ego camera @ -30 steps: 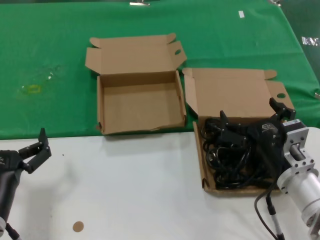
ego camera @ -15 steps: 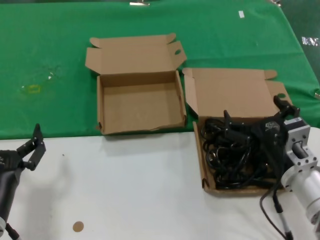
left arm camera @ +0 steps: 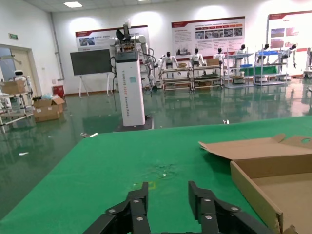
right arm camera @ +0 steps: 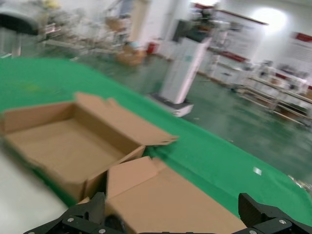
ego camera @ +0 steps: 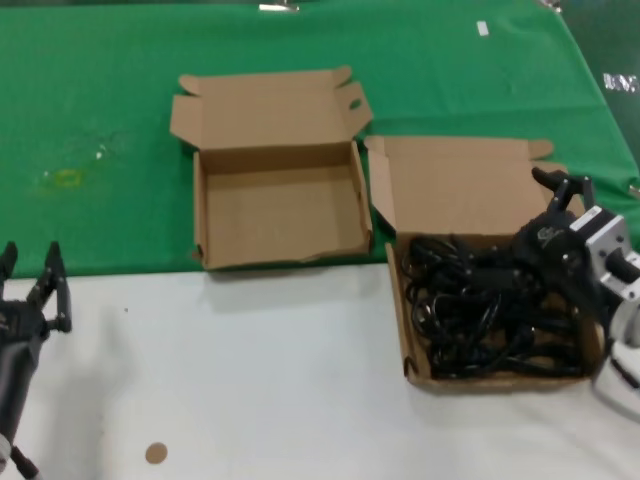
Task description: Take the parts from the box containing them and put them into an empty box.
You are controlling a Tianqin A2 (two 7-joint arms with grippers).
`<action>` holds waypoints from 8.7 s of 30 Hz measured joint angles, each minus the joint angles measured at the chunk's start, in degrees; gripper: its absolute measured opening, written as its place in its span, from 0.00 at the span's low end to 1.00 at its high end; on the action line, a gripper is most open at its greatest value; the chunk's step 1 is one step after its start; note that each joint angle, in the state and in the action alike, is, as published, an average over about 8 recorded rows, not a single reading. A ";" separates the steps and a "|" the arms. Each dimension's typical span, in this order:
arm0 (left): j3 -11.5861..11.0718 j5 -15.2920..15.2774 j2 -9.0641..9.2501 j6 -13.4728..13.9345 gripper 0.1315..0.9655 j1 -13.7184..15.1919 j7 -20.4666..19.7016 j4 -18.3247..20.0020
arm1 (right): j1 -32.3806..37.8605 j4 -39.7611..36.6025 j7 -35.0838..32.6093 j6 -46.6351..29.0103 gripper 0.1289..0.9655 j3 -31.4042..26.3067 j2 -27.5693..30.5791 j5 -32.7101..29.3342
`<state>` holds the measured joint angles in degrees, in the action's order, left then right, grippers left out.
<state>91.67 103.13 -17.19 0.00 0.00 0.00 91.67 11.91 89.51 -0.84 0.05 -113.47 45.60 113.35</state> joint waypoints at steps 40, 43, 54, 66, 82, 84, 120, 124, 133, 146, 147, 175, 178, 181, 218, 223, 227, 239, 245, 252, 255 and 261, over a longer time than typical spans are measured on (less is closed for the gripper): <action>0.00 0.00 0.00 0.00 0.02 0.00 0.00 0.00 | 31.90 -13.19 -14.14 -64.12 1.00 -5.88 7.38 -27.32; 0.00 0.00 0.00 0.00 0.02 0.00 0.00 0.00 | 32.28 -14.61 -15.30 -64.43 1.00 -6.09 6.35 -28.68; 0.00 -0.01 0.00 0.00 0.02 0.00 0.00 0.00 | 33.00 -18.94 -18.52 -64.40 0.97 -6.01 3.31 -31.42; 0.00 -0.01 0.00 0.00 0.02 0.00 -0.04 0.00 | 33.35 -21.06 -20.14 -64.26 0.80 -5.51 1.54 -32.40; 0.00 -0.03 0.00 0.00 0.02 0.00 -0.04 0.00 | 32.83 -21.52 -19.74 -64.95 0.49 -5.49 1.09 -33.39; 0.00 -0.03 0.00 0.00 0.02 0.00 -0.04 0.00 | 32.78 -21.42 -19.53 -65.04 0.42 -5.50 1.19 -33.59; 0.00 -0.02 0.00 0.00 0.02 0.00 -0.01 0.00 | 40.01 -11.38 -8.91 -66.86 0.11 -4.44 -0.72 -36.53; 0.00 -0.02 0.00 0.00 0.02 0.00 -0.01 0.00 | 41.90 -11.75 -8.02 -65.80 0.11 -5.80 -3.93 -38.48; 0.00 -0.01 0.00 0.00 0.02 0.00 -0.01 0.00 | 46.23 -15.22 -7.52 -62.90 0.11 -9.39 -11.95 -43.24; 0.00 -0.01 0.00 0.00 0.02 0.00 -0.01 0.00 | 50.44 -21.93 -8.19 -58.38 0.11 -13.54 -21.73 -49.02; 0.00 -0.01 0.00 0.00 0.02 0.00 -0.01 0.00 | 50.70 -22.58 -8.26 -57.99 0.11 -13.78 -22.42 -49.36; 0.00 -0.01 0.00 0.00 0.02 0.00 -0.01 0.00 | 54.91 -44.59 -18.49 -47.27 0.11 -16.24 -35.39 -50.13; 0.00 -0.01 0.00 0.00 0.02 0.00 -0.01 0.00 | 55.24 -46.41 -19.77 -46.44 0.11 -16.22 -36.03 -49.77; 0.00 -0.01 0.00 0.00 0.02 0.00 -0.01 0.00 | 55.56 -47.96 -20.89 -45.69 0.11 -16.22 -36.57 -49.52; 0.00 -0.01 0.00 0.00 0.03 0.00 -0.01 0.00 | 54.20 -44.17 -20.39 -44.79 0.69 -16.15 -34.52 -49.70; 0.00 -0.01 0.00 0.00 0.05 0.00 -0.01 0.00 | 52.75 -43.15 -19.92 -43.82 0.80 -15.32 -34.38 -48.84; 0.00 -0.01 0.00 0.00 0.08 0.00 -0.01 0.00 | 50.20 -41.37 -19.10 -42.10 0.87 -13.85 -34.15 -47.32; 0.00 -0.01 0.00 0.00 0.22 0.00 -0.01 0.00 | 40.03 -34.24 -15.84 -35.23 0.97 -8.01 -33.21 -41.24; 0.00 -0.01 0.00 0.00 0.37 0.00 -0.01 0.00 | 34.74 -30.55 -14.14 -31.65 1.00 -4.99 -32.72 -38.09; 0.00 -0.01 0.00 0.00 0.58 0.00 -0.01 0.00 | 28.58 -26.21 -12.16 -27.46 1.00 -1.44 -32.15 -34.40; 0.00 -0.01 0.00 0.00 0.64 0.00 -0.01 0.00 | 25.97 -24.38 -11.32 -25.69 1.00 0.06 -31.91 -32.84; 0.00 0.00 0.00 0.00 0.80 0.00 -0.01 0.00 | 20.64 -20.65 -9.61 -22.08 1.00 3.12 -31.41 -29.65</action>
<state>91.68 103.12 -17.19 0.00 0.00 -0.01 91.67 32.55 68.87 -10.44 -22.03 -110.35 14.18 83.69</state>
